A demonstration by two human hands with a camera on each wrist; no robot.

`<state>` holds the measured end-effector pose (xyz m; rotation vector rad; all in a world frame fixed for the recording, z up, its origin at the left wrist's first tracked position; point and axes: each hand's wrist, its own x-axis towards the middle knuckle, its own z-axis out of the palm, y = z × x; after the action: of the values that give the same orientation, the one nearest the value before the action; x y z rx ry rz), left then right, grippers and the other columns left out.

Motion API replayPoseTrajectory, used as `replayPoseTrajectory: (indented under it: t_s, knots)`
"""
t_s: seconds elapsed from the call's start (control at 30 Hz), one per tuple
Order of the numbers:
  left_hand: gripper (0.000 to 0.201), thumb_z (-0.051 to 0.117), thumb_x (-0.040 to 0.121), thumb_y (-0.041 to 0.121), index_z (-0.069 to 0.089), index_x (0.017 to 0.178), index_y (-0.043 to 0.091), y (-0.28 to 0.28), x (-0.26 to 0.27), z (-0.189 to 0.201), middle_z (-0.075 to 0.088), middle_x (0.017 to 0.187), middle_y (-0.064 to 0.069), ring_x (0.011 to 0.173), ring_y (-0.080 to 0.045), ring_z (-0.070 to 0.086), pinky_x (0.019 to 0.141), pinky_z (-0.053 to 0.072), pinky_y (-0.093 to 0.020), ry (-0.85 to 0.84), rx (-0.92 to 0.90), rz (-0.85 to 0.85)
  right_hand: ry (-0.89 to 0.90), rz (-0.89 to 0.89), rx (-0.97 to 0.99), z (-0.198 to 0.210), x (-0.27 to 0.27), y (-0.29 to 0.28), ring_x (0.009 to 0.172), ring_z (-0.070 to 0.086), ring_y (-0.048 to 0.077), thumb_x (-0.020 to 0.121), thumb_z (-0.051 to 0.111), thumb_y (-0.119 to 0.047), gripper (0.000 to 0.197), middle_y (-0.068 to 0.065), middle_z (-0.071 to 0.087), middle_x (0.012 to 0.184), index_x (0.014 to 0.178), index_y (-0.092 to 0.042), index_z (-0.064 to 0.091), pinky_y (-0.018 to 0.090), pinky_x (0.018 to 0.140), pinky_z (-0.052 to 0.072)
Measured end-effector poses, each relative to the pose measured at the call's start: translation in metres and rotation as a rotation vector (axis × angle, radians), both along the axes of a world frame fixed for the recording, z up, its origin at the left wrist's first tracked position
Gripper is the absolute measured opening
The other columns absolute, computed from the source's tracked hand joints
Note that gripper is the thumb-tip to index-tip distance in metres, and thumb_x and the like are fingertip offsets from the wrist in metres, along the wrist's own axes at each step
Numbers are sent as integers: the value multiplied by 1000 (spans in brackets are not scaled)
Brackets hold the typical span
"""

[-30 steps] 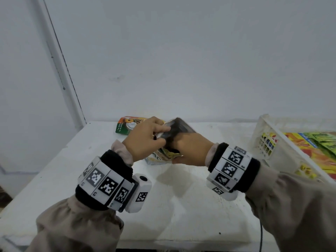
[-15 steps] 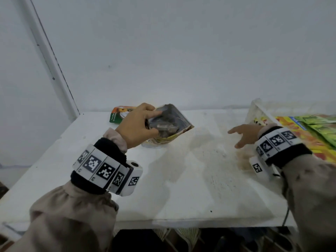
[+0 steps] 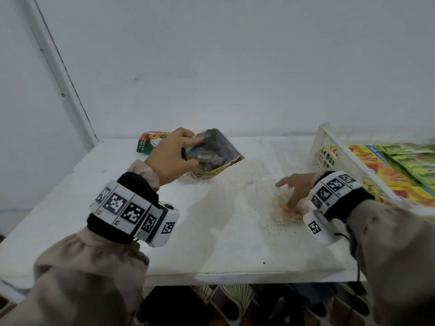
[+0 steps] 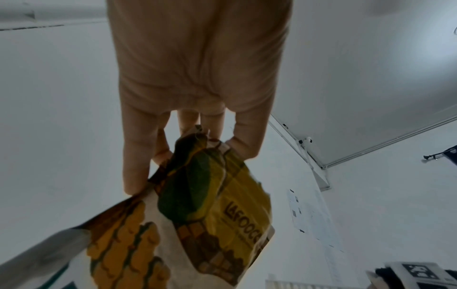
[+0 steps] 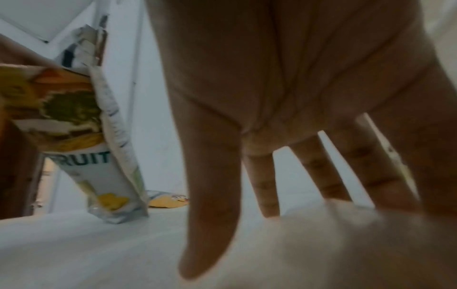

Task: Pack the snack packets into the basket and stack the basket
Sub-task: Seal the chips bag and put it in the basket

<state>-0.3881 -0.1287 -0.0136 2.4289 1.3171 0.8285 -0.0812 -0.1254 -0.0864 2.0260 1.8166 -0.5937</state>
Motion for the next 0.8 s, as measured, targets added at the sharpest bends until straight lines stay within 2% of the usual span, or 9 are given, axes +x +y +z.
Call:
replayPoseTrajectory:
  t_s: [0.13, 0.3, 0.37, 0.4, 0.47, 0.53, 0.6, 0.7, 0.8]
  knots:
    - [54, 65, 76, 3, 53, 128, 12, -3, -4, 1, 44, 109, 2, 99, -10, 40, 73, 22, 6, 4, -11, 18, -32, 27, -35, -3, -3, -2, 140, 22, 23, 80, 69, -38, 91, 5, 16, 153, 148, -21, 11, 33, 109, 27]
    - [54, 63, 79, 4, 50, 131, 13, -7, -6, 3, 47, 123, -5, 97, -2, 29, 78, 19, -3, 33, -17, 17, -23, 48, 24, -4, -2, -3, 132, 34, 22, 80, 68, -39, 80, 6, 33, 146, 142, -8, 28, 28, 105, 29]
    - [54, 63, 80, 5, 49, 131, 14, -6, -7, 3, 47, 124, -6, 97, -2, 28, 78, 19, -4, 34, -19, 17, -9, 46, 67, -8, 0, 0, 112, 48, 20, 76, 72, -39, 68, 7, 48, 130, 128, -7, 44, 29, 94, 39]
    - [54, 63, 80, 6, 49, 131, 14, -5, -8, 3, 47, 125, -6, 98, -2, 29, 78, 18, -4, 35, -22, 18, 1, 61, 66, -10, 1, 1, 96, 50, 17, 74, 74, -39, 57, 5, 55, 114, 115, -8, 51, 26, 81, 44]
    - [54, 64, 79, 6, 50, 131, 14, -4, -10, 3, 47, 125, -6, 99, -3, 29, 77, 18, -1, 33, -24, 12, 54, 58, 51, -14, 3, 1, 71, 47, 9, 72, 77, -37, 37, -4, 54, 81, 86, -13, 54, 17, 58, 38]
    - [54, 64, 79, 7, 51, 131, 14, -1, -12, 3, 47, 125, -5, 99, -2, 29, 73, 16, 8, 27, -25, -3, 138, 71, 28, -15, 2, 1, 63, 49, 7, 69, 80, -31, 28, -10, 52, 66, 67, -19, 54, 14, 53, 37]
    - [53, 64, 80, 7, 51, 131, 15, 2, -15, 4, 46, 119, -2, 93, 2, 27, 69, 13, 13, 15, -40, -5, 173, 143, 114, -6, -1, -2, 62, 50, 7, 70, 79, -25, 29, -10, 53, 63, 60, -23, 51, 14, 54, 36]
    - [52, 63, 79, 5, 53, 129, 15, 7, -19, 6, 45, 113, 3, 94, 0, 32, 70, 20, 10, -9, -64, 3, 566, 135, 513, 40, -15, -14, 55, 52, -6, 68, 80, -10, 29, -11, 60, 59, 64, -24, 55, 8, 52, 38]
    - [50, 63, 79, 12, 54, 128, 16, 12, -21, 10, 44, 108, 6, 94, -6, 42, 70, 29, 5, -40, -86, 0, 1029, 170, 894, 97, -46, -30, 65, 59, -9, 72, 76, -9, 21, -21, 67, 68, 75, -24, 61, 5, 60, 44]
